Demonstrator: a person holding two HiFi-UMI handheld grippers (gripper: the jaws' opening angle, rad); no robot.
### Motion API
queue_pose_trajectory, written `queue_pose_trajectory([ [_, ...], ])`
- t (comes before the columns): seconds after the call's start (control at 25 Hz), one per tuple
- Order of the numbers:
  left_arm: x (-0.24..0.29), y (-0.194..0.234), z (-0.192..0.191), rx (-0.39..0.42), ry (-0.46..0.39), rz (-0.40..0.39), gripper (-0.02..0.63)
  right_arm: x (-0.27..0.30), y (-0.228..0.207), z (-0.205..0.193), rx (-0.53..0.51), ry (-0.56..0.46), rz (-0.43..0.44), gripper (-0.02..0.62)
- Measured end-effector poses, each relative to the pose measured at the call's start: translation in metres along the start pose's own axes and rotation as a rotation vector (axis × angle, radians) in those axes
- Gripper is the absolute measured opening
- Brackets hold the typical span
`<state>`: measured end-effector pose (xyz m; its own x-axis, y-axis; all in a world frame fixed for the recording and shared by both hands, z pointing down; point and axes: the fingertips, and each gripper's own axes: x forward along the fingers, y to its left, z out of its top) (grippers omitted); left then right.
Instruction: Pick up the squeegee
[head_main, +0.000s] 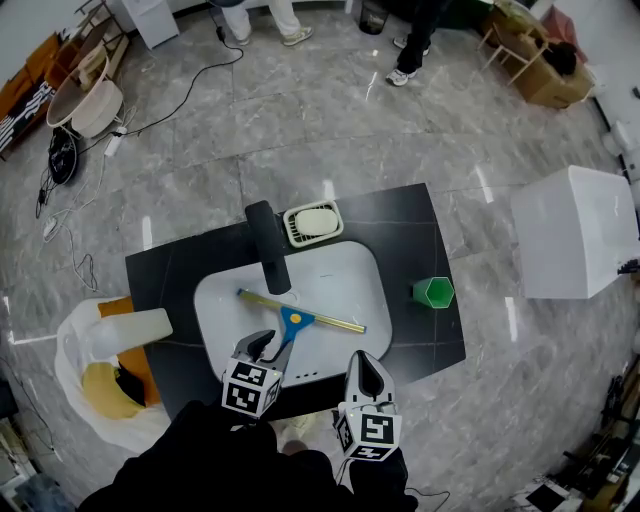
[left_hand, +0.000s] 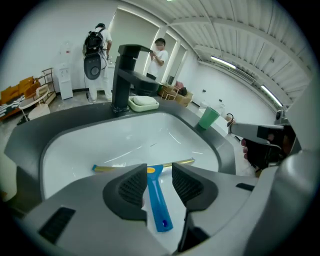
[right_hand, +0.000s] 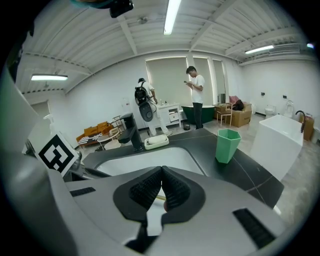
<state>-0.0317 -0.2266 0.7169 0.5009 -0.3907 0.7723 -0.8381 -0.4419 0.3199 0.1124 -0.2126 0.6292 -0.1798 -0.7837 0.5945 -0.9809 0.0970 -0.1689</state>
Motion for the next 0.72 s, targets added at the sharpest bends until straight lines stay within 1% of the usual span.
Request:
queue_pose_trajectory([
  [0.2, 0.027, 0.001, -0.021, -0.014, 0.087, -0.014, 0.216, 0.005, -0.005, -0.001, 0.009, 0.009, -0.011, 0.015],
  [0.52, 0.064, 0.011, -0.041, 0.000, 0.158, 0.032, 0.235, 0.019, -0.011, -0.006, 0.017, 0.034, -0.015, 0.015],
  [0.72, 0.082, 0.014, -0.050, -0.009, 0.200, 0.034, 0.238, 0.028, -0.014, -0.005, 0.019, 0.046, -0.015, 0.015],
])
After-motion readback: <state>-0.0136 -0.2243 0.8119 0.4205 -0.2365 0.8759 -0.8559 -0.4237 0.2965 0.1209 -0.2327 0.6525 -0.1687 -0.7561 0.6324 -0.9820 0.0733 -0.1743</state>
